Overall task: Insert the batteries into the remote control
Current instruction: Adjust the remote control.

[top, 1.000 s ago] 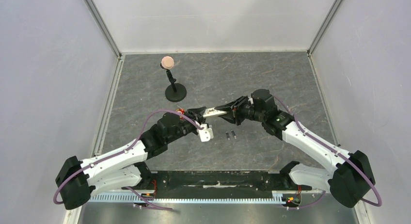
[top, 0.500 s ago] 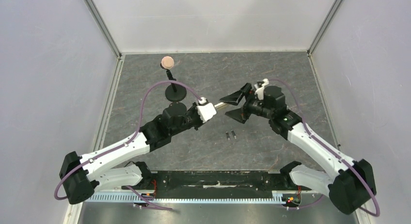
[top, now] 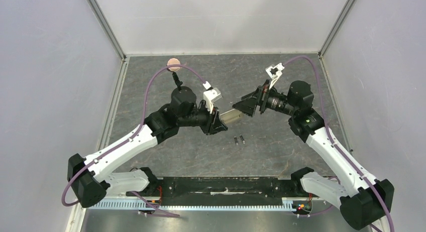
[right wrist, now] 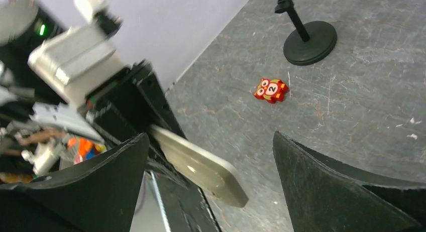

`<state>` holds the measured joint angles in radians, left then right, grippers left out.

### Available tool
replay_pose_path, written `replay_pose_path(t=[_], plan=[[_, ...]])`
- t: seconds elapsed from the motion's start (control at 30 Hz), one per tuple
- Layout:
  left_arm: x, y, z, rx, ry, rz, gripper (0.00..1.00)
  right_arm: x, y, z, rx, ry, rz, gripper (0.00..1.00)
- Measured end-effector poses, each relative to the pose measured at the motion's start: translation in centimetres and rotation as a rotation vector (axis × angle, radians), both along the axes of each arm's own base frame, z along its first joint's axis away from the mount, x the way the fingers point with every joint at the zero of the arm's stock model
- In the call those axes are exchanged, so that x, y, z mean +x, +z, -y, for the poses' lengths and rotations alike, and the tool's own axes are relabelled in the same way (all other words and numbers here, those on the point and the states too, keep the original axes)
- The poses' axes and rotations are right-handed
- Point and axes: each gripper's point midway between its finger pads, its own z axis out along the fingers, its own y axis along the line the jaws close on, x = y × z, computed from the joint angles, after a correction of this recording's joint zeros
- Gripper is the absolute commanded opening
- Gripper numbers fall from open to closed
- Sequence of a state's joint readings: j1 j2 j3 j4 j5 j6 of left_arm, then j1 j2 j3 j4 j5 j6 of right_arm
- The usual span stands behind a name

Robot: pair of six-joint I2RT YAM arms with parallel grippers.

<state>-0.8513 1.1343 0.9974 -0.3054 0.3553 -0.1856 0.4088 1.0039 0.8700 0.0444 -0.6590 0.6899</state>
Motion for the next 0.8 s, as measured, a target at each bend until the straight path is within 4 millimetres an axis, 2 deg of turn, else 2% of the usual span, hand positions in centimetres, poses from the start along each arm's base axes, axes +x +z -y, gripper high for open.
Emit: replay_pose_path(t=[0.13, 0.23, 0.3, 0.4, 0.57, 0.63, 0.73, 0.8], plan=[[-0.5, 0.4, -0.4, -0.071, -0.046, -0.154, 0.02, -1.7, -0.5, -0.6, -0.049, 0.146, 0.101, 0.95], [-0.6, 1.8, -0.7, -0.151, -0.08, -0.237, 0.02, -3.3, -0.5, -0.9, -0.045, 0.248, 0.15, 0.94], [-1.1, 2.7, -0.5, -0.193, -0.117, -0.27, 0.02, -4.4, -0.5, -1.0, -0.033, 0.304, 0.174, 0.89], [-2.3, 3.7, -0.2, -0.23, -0.18, -0.308, 0.02, -5.3, -0.4, -1.1, -0.016, 0.346, 0.193, 0.75], [-3.2, 4.7, 0.0, -0.266, -0.24, -0.34, 0.04, -5.3, 0.2, -1.3, 0.03, 0.348, 0.181, 0.34], [-3.3, 4.8, 0.1, -0.272, -0.246, -0.347, 0.16, -5.4, 0.4, -1.5, 0.057, 0.357, 0.163, 0.21], [-3.3, 4.9, 0.1, -0.28, -0.264, -0.344, 0.37, -5.8, 0.7, -1.6, 0.11, 0.369, 0.098, 0.14], [-3.4, 4.9, 0.1, -0.282, -0.263, -0.348, 0.42, -5.9, 0.7, -1.6, 0.14, 0.366, 0.074, 0.13]])
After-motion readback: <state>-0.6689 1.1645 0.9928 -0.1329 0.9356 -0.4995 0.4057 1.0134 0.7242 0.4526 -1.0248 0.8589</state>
